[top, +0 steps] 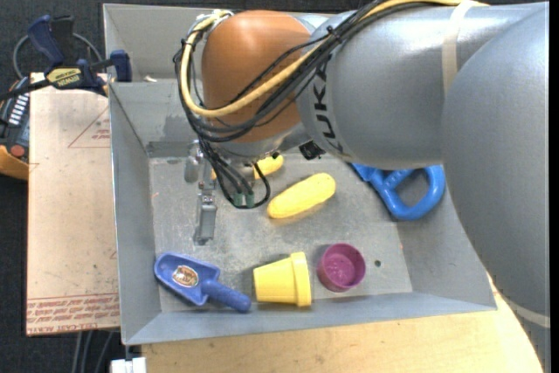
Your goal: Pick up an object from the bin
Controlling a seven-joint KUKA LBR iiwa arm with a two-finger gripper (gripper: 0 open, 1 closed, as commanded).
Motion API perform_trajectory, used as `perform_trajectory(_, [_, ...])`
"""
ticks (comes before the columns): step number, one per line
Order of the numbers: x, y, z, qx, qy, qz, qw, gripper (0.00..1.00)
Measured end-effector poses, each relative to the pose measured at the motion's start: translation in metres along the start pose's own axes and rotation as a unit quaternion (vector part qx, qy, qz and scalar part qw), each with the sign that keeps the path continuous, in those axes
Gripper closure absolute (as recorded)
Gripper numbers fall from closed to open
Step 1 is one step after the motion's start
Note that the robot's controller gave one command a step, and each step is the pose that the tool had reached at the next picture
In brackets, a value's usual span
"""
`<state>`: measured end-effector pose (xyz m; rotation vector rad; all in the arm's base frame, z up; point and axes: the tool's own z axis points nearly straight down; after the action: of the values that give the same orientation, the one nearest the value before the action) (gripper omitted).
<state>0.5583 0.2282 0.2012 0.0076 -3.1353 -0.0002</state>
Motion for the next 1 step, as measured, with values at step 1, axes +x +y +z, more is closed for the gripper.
perform_trajectory(1, [-0.0017,-0.0018,-0.0051,-0.001,-0.0034,0.003,1.0,0.0])
